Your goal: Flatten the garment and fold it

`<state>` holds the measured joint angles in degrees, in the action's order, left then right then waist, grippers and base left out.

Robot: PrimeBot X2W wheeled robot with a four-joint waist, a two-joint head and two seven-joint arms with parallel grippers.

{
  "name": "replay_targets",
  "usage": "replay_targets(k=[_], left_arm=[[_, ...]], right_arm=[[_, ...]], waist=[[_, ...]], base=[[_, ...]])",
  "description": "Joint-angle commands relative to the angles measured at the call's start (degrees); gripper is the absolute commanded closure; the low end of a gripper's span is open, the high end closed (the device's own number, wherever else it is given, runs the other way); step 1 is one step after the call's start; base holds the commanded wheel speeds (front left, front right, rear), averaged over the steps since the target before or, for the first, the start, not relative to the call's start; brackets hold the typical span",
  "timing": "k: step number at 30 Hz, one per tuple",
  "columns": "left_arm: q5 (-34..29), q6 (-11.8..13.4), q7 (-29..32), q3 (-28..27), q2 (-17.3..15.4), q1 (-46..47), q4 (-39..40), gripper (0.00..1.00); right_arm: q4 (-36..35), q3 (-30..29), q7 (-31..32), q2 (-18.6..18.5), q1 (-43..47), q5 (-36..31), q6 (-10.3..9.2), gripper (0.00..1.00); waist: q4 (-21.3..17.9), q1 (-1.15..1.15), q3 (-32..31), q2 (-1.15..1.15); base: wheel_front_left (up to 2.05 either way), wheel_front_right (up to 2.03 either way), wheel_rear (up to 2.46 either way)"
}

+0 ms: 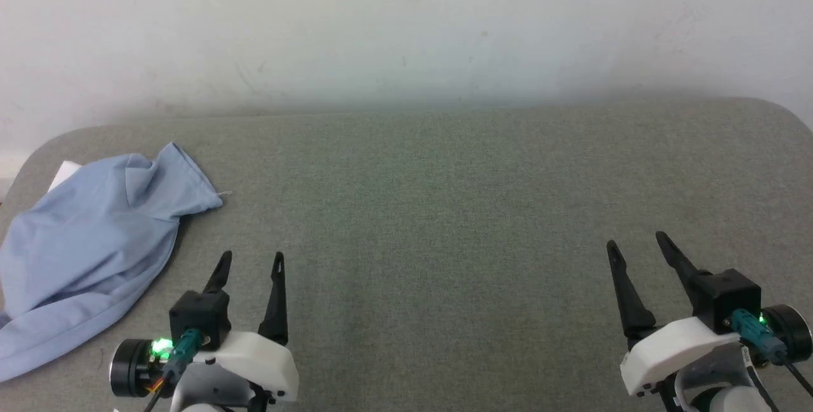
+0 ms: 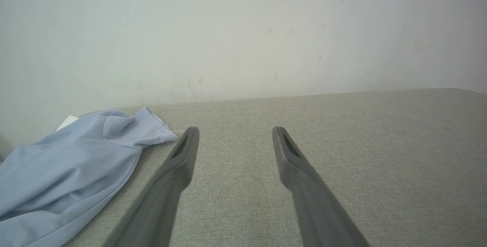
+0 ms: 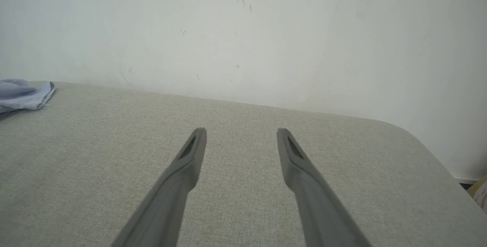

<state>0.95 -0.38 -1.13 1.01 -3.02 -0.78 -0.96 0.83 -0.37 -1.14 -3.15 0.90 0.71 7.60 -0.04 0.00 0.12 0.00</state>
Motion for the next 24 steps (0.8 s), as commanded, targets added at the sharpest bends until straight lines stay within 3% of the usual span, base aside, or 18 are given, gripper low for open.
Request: replay_targets(k=[1,24], left_arm=[[0.61,0.33,-0.51,0.26,0.02,0.15,-0.27,0.0],[2.34,0.88,-3.26,1.28,0.04,-0.12,-1.08,0.0]], right_arm=[[0.25,-0.23,-0.52,0.04,-0.14,0.77,-0.01,0.0],[0.41,1.47,-3.27,0.09,0.08,2.24,-0.03,0.0]], waist=[[0.03,0.0,0.01,0.0],[4.17,0.0,-0.27,0.0]], base=[[0.0,0.0,0.0],[0.0,0.0,0.0]])
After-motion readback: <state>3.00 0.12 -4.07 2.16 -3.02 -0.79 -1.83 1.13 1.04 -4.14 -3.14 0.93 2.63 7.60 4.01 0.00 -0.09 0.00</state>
